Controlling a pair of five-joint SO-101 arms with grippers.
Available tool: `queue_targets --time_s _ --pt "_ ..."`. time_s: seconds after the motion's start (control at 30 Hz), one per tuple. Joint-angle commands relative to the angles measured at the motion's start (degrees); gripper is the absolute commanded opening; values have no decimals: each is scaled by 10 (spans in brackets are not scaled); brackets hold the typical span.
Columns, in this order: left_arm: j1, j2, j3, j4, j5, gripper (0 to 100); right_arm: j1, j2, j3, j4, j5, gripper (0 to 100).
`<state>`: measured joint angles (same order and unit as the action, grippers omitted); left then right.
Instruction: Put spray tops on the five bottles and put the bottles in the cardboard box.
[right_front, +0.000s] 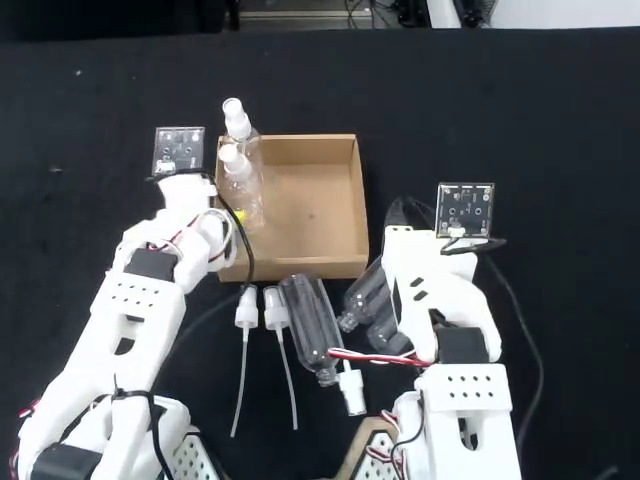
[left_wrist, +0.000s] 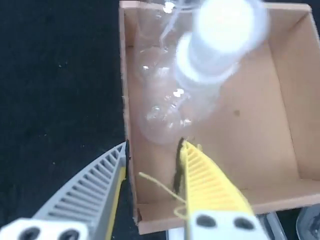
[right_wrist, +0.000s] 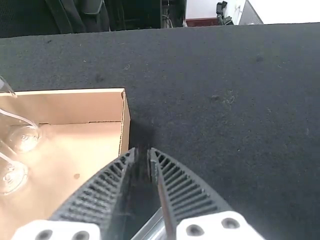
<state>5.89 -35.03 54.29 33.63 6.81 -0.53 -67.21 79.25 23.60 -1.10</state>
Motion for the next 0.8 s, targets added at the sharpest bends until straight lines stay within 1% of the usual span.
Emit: queue_targets --time_s 0.0,0.2,0.47,0.67,0.77 --pt "15 -3 -27 -1 0 178 10 -14 -3 -17 2 28" --pt "15 12 -32 -1 -4 177 10 -14 -3 -17 2 28" --pt "14 155 -109 0 0 177 10 -13 -2 -16 2 28" --pt "14 164 -113 -9 0 177 10 -15 0 -17 2 28" --pt "14 164 -98 -38 -3 177 10 -15 0 -17 2 28"
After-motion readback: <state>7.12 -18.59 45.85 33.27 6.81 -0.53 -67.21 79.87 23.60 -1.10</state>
